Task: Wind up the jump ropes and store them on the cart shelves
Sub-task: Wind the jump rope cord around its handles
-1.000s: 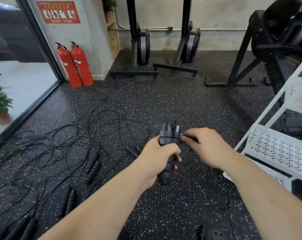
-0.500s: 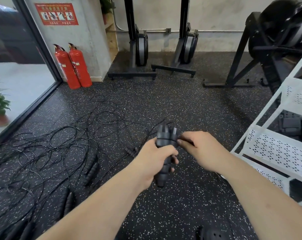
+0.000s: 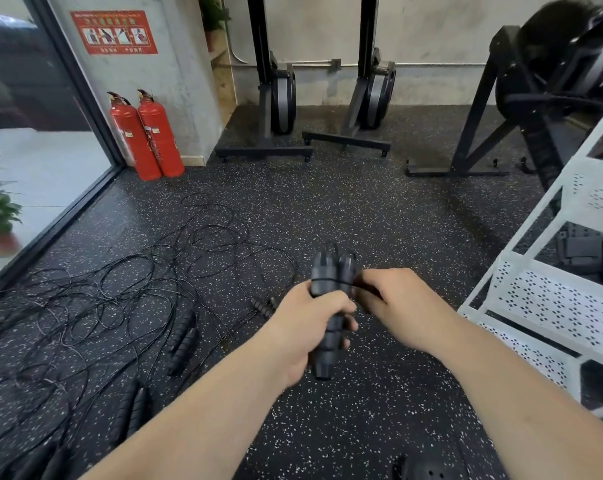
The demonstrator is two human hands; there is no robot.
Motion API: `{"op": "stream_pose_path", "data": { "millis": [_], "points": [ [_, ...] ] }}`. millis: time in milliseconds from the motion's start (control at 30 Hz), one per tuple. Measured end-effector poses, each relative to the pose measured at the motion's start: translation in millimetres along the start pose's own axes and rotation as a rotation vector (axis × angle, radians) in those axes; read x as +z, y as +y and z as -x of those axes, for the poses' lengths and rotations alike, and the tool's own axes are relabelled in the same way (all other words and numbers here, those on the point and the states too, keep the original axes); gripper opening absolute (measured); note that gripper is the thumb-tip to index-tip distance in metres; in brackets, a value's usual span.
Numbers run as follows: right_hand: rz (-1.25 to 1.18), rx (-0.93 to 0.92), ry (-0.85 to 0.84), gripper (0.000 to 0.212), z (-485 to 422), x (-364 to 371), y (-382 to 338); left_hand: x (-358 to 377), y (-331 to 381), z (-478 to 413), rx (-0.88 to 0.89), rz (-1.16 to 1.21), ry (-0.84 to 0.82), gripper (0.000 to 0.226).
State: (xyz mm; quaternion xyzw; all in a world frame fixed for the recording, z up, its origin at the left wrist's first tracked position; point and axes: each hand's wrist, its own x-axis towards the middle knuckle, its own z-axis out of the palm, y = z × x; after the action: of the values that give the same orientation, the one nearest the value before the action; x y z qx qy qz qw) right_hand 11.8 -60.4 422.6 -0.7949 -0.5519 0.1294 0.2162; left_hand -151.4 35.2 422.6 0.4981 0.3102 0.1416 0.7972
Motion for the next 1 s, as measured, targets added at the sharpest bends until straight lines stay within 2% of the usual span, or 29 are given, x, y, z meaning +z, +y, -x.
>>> {"op": "stream_pose_path", "data": {
  "millis": [133,200,267,333,400,433,500,567,667,767,800,900,1000],
  "points": [
    [-0.022,0.059,-0.009,0.018,0.4,-9.4,3.7,-10.8,9.5,-5.9,0.019,0.036,0.088,0.032],
    [-0.040,0.098,0.023,0.029,2.3,-15.0,7.8,-17.7,15.3,-7.0,0.025,0.020,0.130,0.032],
    [-0.027,0.126,0.055,0.046,3.9,-21.5,14.0,-23.5,20.0,-5.3,0.006,-0.095,0.115,0.031],
    [0.001,0.143,-0.016,0.075,6.5,-28.4,19.6,-30.7,22.5,-3.0,0.010,-0.397,0.107,0.028],
    [-0.003,0.145,-0.148,0.099,10.4,-33.5,21.4,-39.0,25.1,-2.3,0.109,-0.976,0.154,0.025],
    [-0.027,0.133,-0.192,0.104,11.6,-34.5,21.6,-41.6,24.9,-2.4,0.155,-1.255,0.168,0.033],
    [-0.063,0.092,-0.201,0.098,13.6,-35.0,17.1,-42.6,22.7,-0.6,0.247,-1.581,0.162,0.061],
    [-0.058,-0.006,-0.128,0.083,11.8,-31.9,11.6,-41.0,19.6,0.3,0.382,-1.682,0.104,0.079],
    [-0.083,-0.104,-0.101,0.064,9.7,-25.5,0.6,-35.7,20.7,2.1,0.508,-1.648,0.049,0.080],
    [-0.158,-0.051,-0.088,0.020,7.4,-26.3,-3.3,-33.3,23.6,5.6,0.522,-1.395,0.113,0.059],
    [-0.210,-0.032,-0.070,0.012,7.1,-29.6,-3.7,-34.3,24.6,5.8,0.491,-1.285,0.141,0.053],
    [-0.360,0.004,0.060,0.017,7.9,-41.8,0.2,-39.5,30.1,0.1,0.391,-0.885,0.190,0.039],
    [-0.445,0.028,0.216,0.019,8.5,-48.4,3.1,-41.5,35.7,-5.3,0.308,-0.490,0.245,0.035]
  ]
}}
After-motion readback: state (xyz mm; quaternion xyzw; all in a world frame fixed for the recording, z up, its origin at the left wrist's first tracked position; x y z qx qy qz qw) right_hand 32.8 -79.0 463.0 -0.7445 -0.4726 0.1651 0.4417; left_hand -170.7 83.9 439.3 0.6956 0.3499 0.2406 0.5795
